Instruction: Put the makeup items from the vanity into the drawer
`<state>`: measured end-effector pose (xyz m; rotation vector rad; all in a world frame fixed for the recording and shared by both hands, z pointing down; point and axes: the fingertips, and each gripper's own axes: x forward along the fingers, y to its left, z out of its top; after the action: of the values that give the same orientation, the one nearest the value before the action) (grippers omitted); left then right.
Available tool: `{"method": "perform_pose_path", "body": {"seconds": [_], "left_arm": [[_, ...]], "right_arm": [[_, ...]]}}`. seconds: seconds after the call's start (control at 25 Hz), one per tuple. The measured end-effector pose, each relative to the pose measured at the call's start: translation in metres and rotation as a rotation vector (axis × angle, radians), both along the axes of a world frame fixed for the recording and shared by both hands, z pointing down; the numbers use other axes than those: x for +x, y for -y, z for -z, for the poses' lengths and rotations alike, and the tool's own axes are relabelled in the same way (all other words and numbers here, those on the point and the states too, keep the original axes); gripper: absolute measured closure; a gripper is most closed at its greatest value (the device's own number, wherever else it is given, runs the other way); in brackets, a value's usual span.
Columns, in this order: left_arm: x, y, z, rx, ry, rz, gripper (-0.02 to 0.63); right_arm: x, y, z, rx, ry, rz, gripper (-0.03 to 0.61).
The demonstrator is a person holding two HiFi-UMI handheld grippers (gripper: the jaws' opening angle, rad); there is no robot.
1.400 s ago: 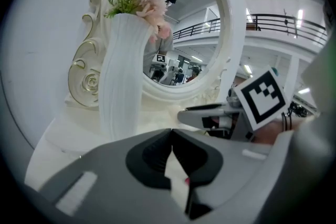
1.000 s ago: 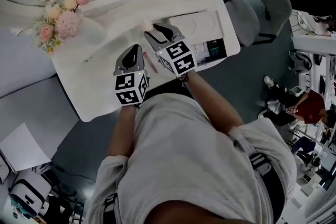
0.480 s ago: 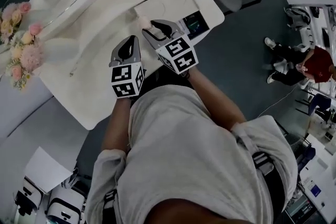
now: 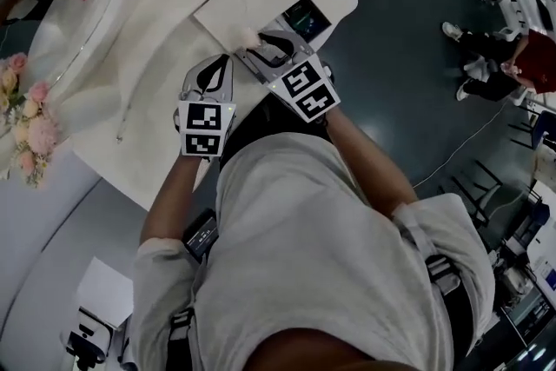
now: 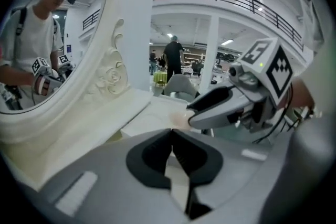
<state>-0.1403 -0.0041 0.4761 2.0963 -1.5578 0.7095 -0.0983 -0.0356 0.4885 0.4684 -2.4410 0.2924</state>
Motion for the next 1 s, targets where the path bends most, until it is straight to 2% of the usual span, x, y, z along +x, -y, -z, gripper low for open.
{"method": "perform_pose_path", "body": {"seconds": [0.2, 0.4, 0.56, 1.0], "left_arm": [[0.018, 0.003, -0.02, -0.041, -0.011, -0.049, 0.611], [0.054, 0.012, -0.032, -0.061, 0.007, -0.181, 0.611], [0.072, 0.016, -0.037, -0.073, 0.004, -0.245, 0.611], [0.079, 0.013, -0.05, -0.13, -0.016, -0.262, 0.611]], "right_arm": [[0.037, 0.005, -0.013, -0.023, -0.056, -0.077, 0.423], [0.074, 0.011, -0.022, -0.03, -0.119, -0.154, 0.423], [0.091, 0.017, -0.029, -0.047, -0.144, -0.212, 0.423], [0.096, 0.035, -0.058, -0.073, -0.177, -0.261, 0.423]]}}
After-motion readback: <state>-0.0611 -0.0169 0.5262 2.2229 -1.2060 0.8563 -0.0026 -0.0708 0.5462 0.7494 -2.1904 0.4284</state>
